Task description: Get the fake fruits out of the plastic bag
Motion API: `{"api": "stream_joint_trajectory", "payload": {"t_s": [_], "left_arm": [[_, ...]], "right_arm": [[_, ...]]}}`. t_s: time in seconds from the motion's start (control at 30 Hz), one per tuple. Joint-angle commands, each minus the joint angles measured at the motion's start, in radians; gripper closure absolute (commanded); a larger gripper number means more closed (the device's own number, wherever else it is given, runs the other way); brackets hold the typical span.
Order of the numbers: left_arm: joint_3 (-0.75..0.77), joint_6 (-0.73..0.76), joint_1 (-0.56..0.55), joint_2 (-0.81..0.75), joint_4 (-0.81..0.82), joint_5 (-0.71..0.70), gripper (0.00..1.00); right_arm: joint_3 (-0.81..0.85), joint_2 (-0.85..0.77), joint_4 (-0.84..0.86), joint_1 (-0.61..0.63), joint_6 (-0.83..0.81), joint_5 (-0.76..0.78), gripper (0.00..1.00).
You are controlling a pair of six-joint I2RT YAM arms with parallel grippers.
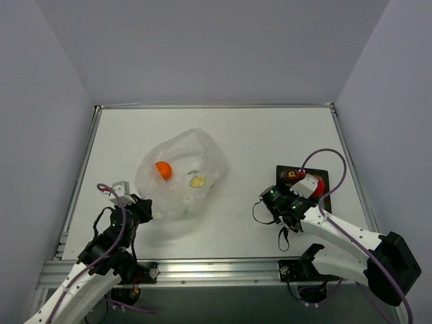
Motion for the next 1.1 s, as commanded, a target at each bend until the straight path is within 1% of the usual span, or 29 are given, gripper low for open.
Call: {"api": "stream_joint_trajectory", "payload": {"t_s": [0.0,0.03,0.13,0.2,0.3,0.4,0.43,0.47,0.5,0.53,0.57,0.6,0.63,0.67,0.7,0.77,0.8,0.83,0.87,0.9,0.97,1.0,1.07], "left_arm": [[0.043,0.005,0.001,-0.012,-0.011,0.000,0.98],[0.042,0.005,0.003,-0.014,-0.011,-0.002,0.98],[0.042,0.003,0.003,-0.009,-0.008,0.000,0.98],[0.042,0.003,0.001,-0.002,-0.004,-0.002,0.98],[0.040,-0.002,0.003,0.008,0.003,0.000,0.98],[0.034,-0.015,0.001,0.009,-0.002,-0.003,0.98],[0.037,-0.032,0.003,0.008,-0.019,-0.017,0.98],[0.039,-0.041,0.001,0.001,-0.030,-0.029,0.98],[0.039,-0.054,0.003,-0.002,-0.043,-0.044,0.98],[0.039,-0.075,0.003,-0.006,-0.062,-0.063,0.98],[0.039,-0.084,0.003,-0.011,-0.068,-0.092,0.98],[0.039,-0.092,0.003,-0.009,-0.073,-0.103,0.98],[0.042,-0.107,0.001,-0.006,-0.080,-0.110,0.98],[0.045,-0.112,0.003,0.006,-0.086,-0.121,0.98],[0.054,-0.123,0.003,0.014,-0.091,-0.126,0.98],[0.065,-0.135,0.001,0.037,-0.122,-0.133,0.98],[0.069,-0.141,0.003,0.043,-0.135,-0.144,0.98],[0.075,-0.156,0.001,0.046,-0.163,-0.152,0.98],[0.078,-0.167,0.001,0.050,-0.178,-0.160,0.98],[0.080,-0.179,0.003,0.055,-0.195,-0.184,0.98],[0.085,-0.222,0.001,0.070,-0.238,-0.196,0.98],[0.083,-0.241,0.003,0.075,-0.246,-0.193,0.98],[0.077,-0.253,0.003,0.083,-0.244,-0.184,0.98]], "right_arm": [[0.031,0.008,-0.012,-0.006,-0.002,0.033,0.17],[0.033,0.004,-0.012,-0.006,-0.005,0.031,0.09],[0.045,-0.019,-0.014,-0.006,-0.042,0.010,0.01],[0.065,-0.045,-0.014,-0.003,-0.070,-0.009,0.00],[0.095,-0.129,-0.016,-0.002,-0.134,-0.027,0.00],[0.157,-0.201,-0.014,0.046,-0.180,-0.027,0.01],[0.175,-0.217,-0.012,0.076,-0.189,-0.010,0.04],[0.195,-0.228,-0.005,0.154,-0.202,0.007,0.07],[0.233,-0.228,0.051,0.197,-0.234,0.025,0.12],[0.250,-0.217,0.098,0.237,-0.281,0.013,0.29],[0.267,-0.199,0.151,0.303,-0.377,-0.010,0.42],[0.299,-0.141,0.275,0.328,-0.434,-0.094,0.66],[0.315,-0.099,0.340,0.352,-0.493,-0.154,0.72],[0.335,-0.056,0.419,0.391,-0.596,-0.210,0.76],[0.390,0.046,0.517,0.403,-0.637,-0.325,0.80],[0.463,0.154,0.584,0.422,-0.705,-0.431,0.80],[0.505,0.259,0.616,0.440,-0.750,-0.468,0.80],[0.583,0.312,0.632,0.445,-0.772,-0.539,0.80],[0.621,0.359,0.642,0.446,-0.784,-0.565,0.79],[0.657,0.449,0.656,0.449,-0.789,-0.582,0.78],[0.745,0.537,0.691,0.448,-0.797,-0.631,0.77],[0.775,0.620,0.702,0.448,-0.798,-0.634,0.77],[0.851,0.697,0.705,0.443,-0.795,-0.618,0.76]]}}
